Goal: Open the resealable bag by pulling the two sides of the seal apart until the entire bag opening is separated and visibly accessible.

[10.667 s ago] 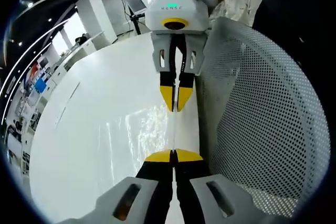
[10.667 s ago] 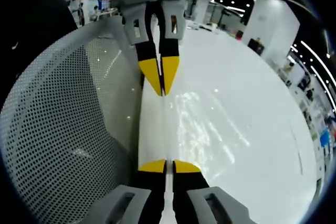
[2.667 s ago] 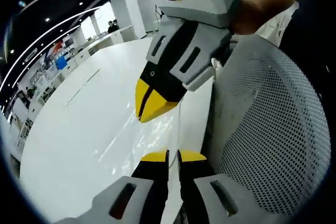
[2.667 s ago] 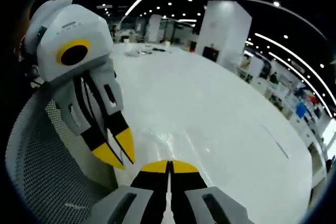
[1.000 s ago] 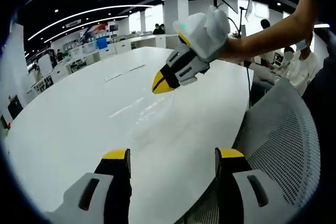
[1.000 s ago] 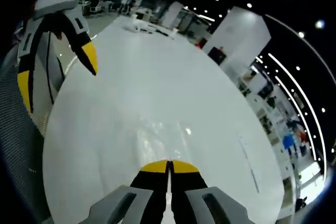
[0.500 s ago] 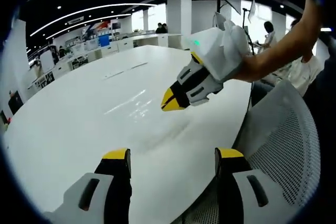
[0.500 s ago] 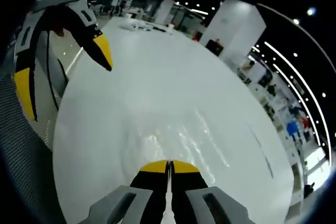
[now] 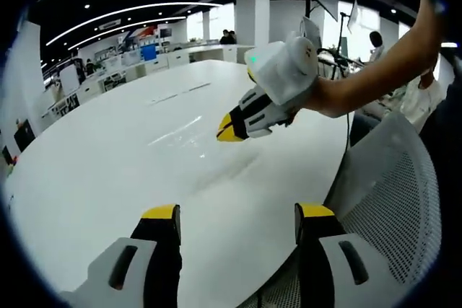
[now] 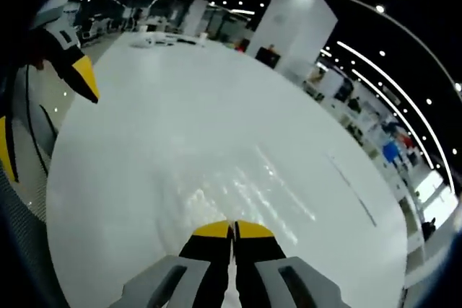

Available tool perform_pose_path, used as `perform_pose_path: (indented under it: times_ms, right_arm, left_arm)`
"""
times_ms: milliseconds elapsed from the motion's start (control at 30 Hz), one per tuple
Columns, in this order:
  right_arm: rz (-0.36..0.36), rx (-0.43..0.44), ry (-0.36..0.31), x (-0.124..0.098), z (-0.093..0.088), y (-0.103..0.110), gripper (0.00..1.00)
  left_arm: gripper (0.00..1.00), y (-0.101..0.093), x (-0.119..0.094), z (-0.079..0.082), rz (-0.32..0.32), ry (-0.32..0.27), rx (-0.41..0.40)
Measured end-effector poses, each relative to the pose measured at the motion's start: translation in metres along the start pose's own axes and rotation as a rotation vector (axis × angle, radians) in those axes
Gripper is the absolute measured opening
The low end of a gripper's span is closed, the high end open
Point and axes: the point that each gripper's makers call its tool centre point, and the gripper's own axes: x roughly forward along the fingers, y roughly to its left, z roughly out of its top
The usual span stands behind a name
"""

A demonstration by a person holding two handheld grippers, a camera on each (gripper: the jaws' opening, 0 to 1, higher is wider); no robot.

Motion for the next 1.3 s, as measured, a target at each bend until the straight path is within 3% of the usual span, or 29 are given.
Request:
perform_pose_path:
  times_ms: [100,300,433,600,800,933,1000,1300]
  right_arm:
    - [-0.021,0.056,-0.012,0.0,0.001,-0.003,0.02]
    - [0.019,0.147,-0.026,-0.005,0.002,0.009,0.09]
    - [0.026,0.085,-0.029,-0.015,0.001,0.019,0.17]
    - [0.02,0.155,-0.045,-0.026,-0.002,0.021,0.21]
    - [0.006,0.296,-0.126,-0.048,0.004,0.014,0.28]
    - [0.001,0.303,-0.132,-0.06,0.001,0.011,0.3]
    - [-0.01,0.342,-0.156,-0.075,0.0,0.008,0.31]
    - [-0.026,0.435,-0.228,-0.108,-0.005,0.008,0.38]
  left_arm:
    - [0.62,0.001,0.001,-0.001,0.003,0.009,0.007]
    - [0.62,0.001,0.0,-0.001,0.006,0.01,0.007]
    - [0.63,-0.001,0.0,-0.001,0.007,0.011,0.007]
    - [0.63,-0.001,-0.002,0.001,0.014,0.0,0.012]
    - [0.64,0.003,-0.005,0.007,0.038,-0.025,0.019]
    - [0.65,0.006,-0.006,0.008,0.044,-0.025,0.022]
    - [0.65,0.009,-0.009,0.011,0.055,-0.029,0.026]
    - [0.7,0.014,-0.016,0.015,0.072,-0.062,0.038]
